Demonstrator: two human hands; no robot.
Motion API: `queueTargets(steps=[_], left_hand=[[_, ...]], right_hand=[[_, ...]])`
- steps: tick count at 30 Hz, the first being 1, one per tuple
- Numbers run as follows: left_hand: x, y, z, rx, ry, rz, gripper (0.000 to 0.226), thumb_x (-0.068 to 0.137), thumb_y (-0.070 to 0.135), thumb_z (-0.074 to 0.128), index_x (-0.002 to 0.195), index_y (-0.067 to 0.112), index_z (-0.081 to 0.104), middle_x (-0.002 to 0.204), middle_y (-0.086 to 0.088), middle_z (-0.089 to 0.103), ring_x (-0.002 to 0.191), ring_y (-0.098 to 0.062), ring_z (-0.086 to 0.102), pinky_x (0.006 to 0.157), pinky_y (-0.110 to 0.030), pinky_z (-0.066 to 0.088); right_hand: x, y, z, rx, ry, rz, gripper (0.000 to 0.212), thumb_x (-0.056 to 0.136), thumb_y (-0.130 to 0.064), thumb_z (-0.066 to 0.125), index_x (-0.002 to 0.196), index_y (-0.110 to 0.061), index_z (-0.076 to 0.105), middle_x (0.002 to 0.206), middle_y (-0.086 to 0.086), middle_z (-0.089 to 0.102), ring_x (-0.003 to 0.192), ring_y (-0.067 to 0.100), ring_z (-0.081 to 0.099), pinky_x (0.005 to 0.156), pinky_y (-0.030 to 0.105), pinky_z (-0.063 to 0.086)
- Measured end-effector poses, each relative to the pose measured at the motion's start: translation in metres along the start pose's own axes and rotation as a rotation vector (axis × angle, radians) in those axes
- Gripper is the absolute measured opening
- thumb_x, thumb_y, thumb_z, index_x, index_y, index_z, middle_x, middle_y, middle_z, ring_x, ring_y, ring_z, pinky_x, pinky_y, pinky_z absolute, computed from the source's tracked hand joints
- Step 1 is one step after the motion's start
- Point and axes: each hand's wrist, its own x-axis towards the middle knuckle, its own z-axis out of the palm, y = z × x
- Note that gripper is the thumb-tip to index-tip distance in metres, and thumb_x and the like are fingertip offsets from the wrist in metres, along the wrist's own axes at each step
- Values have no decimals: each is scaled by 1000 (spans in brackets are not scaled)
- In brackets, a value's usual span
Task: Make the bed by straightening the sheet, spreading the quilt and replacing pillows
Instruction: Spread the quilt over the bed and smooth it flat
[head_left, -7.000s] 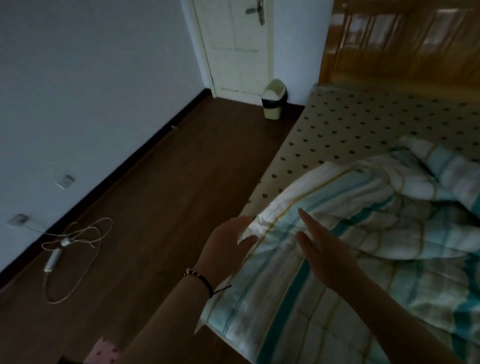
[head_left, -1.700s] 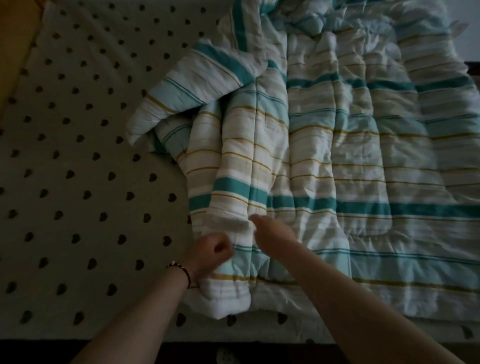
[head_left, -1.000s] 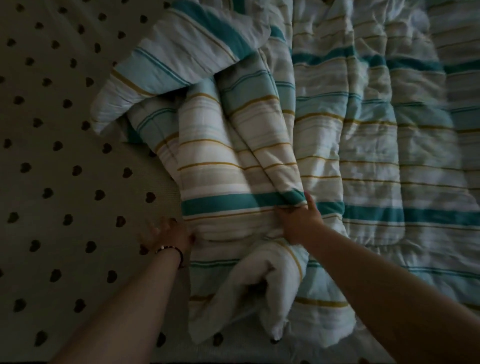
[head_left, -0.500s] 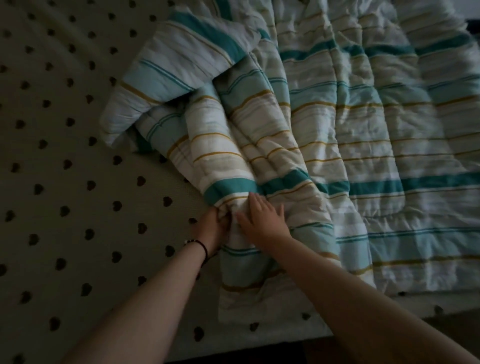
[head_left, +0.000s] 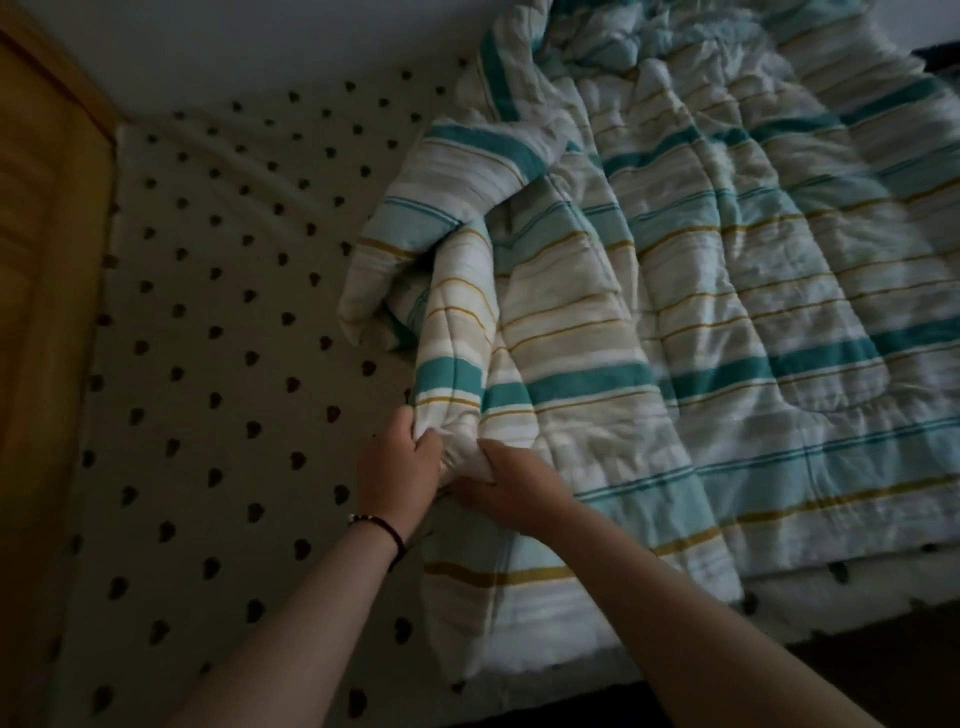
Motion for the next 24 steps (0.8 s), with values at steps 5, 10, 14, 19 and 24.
queueTargets(steps=[5,10,14,19,24], left_hand=[[-2,22,-29,184,193,163,26,82,25,63,69,23,40,59,2,51,56,-25,51,63,-34,43],[-16,43,32,259,42,238,27,82,37,63,74,24,41,58,8,45,66,-27,58,77,-36,37],[-25,50,91,226,-343,316,18,93,42,52,101,26,57,92,5,66,97,-25,61,96,-39,37],[-33,41,131,246,-562,438,31,101,27,40,127,32,57,127,9,62,120,-12,52,104,-32,28],[-26,6,112,184,-276,321,35,98,10,47,130,21,56,127,2,61,117,-15,56,100,-34,44]], right_hand=[[0,-27,-6,205,89,8,23,89,-25,66,70,-25,53,83,2,64,84,24,59,70,27,37],[-6,41,-12,301,142,209,4,86,-13,66,88,-17,67,88,3,68,90,22,63,73,27,43],[-14,111,-20,393,274,447,25,86,-1,60,108,-8,70,105,14,72,104,29,64,90,34,49],[-18,180,-46,379,403,744,23,84,0,52,100,-5,67,97,21,68,102,39,62,85,39,48],[-11,168,-60,297,492,715,37,94,-19,50,131,-14,55,123,12,62,119,34,56,97,42,44]])
